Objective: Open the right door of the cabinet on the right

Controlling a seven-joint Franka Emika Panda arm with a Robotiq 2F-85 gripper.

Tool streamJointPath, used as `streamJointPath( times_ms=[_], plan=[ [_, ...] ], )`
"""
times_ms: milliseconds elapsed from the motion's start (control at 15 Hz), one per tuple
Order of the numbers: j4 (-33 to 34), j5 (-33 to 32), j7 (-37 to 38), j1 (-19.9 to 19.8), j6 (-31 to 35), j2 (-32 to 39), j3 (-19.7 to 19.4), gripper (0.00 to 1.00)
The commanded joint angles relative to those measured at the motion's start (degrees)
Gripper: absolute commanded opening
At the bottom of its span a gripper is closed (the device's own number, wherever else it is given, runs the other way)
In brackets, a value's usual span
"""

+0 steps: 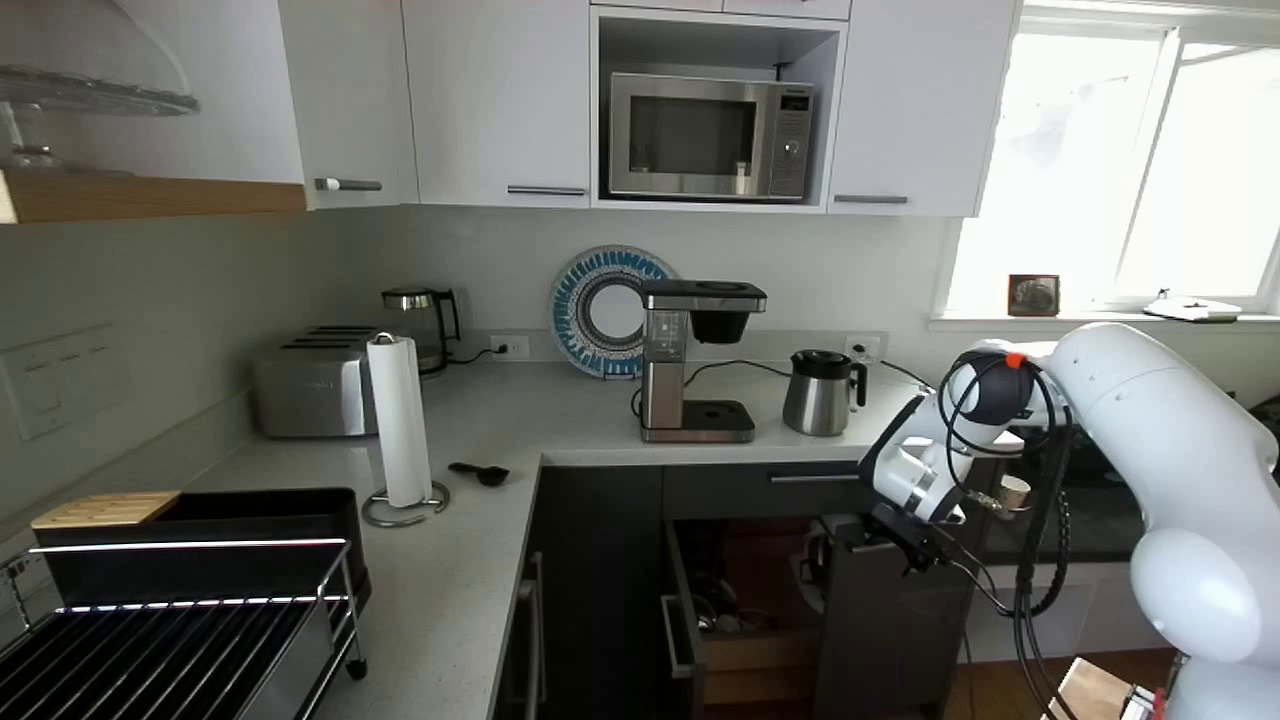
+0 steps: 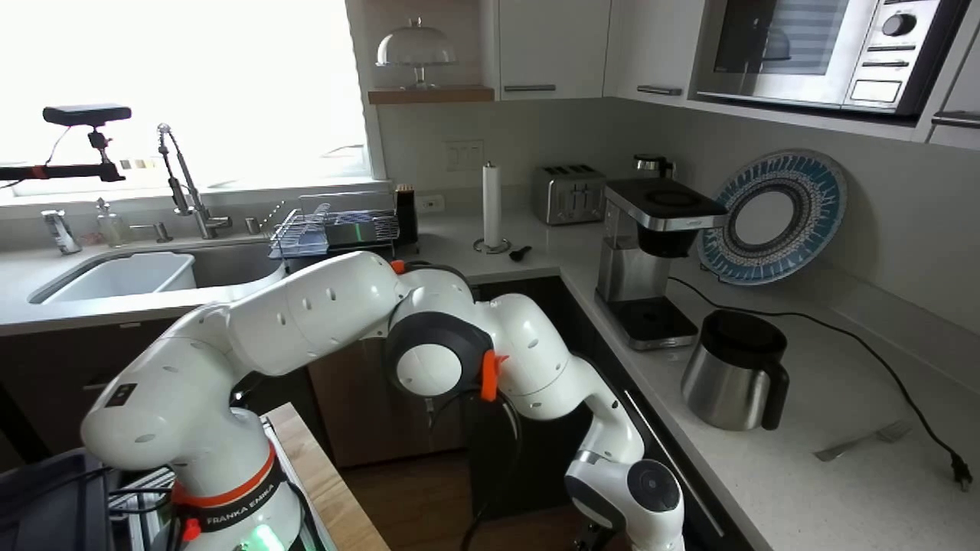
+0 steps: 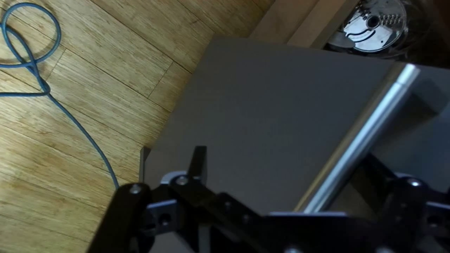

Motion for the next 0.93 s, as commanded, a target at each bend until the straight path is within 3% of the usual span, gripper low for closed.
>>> streamJointPath(
  times_ms=[0,133,267,867],
  plan=[
    [-2.3,-1.7,-5.2,-5.0,-1.2,2.1,0.3,1.00],
    [-3.2,-1.7,-6.9,-6.4,-3.0,1.2,0.7,1.00],
    [-5.9,-2.1,-3.4,-4.1,-2.1,-0.1,-2.9,1.00],
    [-12.4,-1.3,-3.0,-4.0,-0.9,-2.6,-4.5,1.00]
  ],
)
